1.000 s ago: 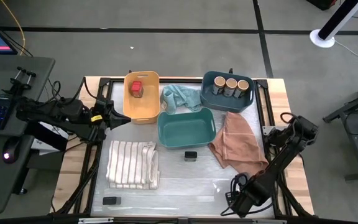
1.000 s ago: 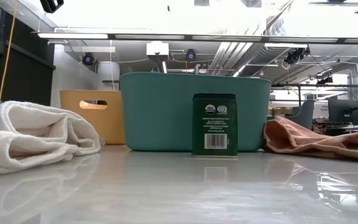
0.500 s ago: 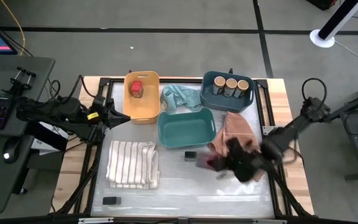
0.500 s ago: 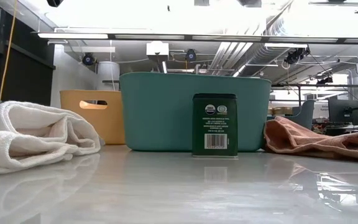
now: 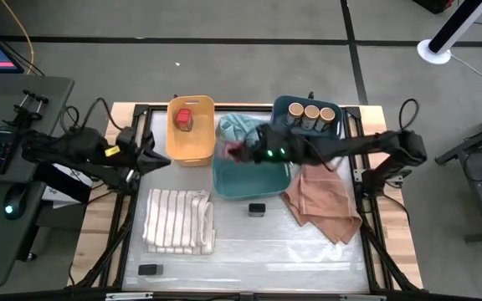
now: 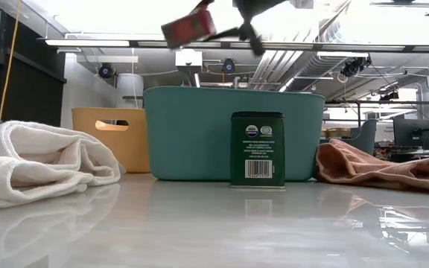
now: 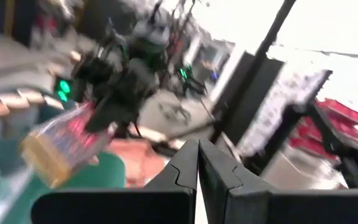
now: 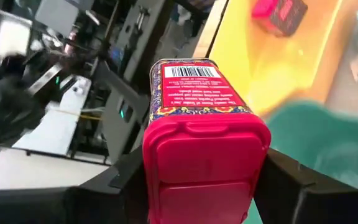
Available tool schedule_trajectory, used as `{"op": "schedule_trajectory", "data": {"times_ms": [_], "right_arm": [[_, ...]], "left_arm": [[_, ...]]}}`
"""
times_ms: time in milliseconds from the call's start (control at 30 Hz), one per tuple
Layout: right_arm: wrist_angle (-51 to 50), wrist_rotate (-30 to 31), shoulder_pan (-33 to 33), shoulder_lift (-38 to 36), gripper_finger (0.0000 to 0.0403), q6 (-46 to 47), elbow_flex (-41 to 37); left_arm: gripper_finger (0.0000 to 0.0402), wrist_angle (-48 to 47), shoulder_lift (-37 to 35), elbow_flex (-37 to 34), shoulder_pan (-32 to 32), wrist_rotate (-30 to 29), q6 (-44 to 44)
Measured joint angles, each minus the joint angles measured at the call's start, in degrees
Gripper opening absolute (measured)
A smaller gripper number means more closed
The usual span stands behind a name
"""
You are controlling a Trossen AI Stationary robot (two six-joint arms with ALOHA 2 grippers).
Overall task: Sort spices by type
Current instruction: Put the red seasoning can into the yellow bin
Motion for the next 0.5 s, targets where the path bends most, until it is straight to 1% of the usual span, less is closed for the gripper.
{"op": "schedule_trajectory", "data": {"times_ms": [100, 233, 300, 367, 500], "right_arm": [[5.03, -4.67, -4.79, 3.19, 0.0209, -1.4, 0.12], [4.83, -13.25, -9.85, 9.37, 0.0209, -5.44, 5.58], [3.27, -17.53, -11.74, 13.27, 0.0209, -7.83, 10.56], [-0.26, -20.3, -13.31, 17.18, 0.0209, -10.62, 16.37], [-12.07, -21.7, -15.77, 25.55, 0.0209, -15.48, 29.94]], "left_arm": [[0.0, 2.54, 0.04, 0.0, 0.02, -4.69, 2.44], [0.0, 4.41, 0.37, 0.0, 0.02, -12.15, 4.34], [0.0, 4.5, 0.42, 0.0, 0.02, -16.18, 4.86], [0.0, 4.46, 0.52, 0.0, 0.06, -20.41, 4.87], [0.0, 4.46, 0.53, 0.0, 0.24, -27.47, 3.7]]}}
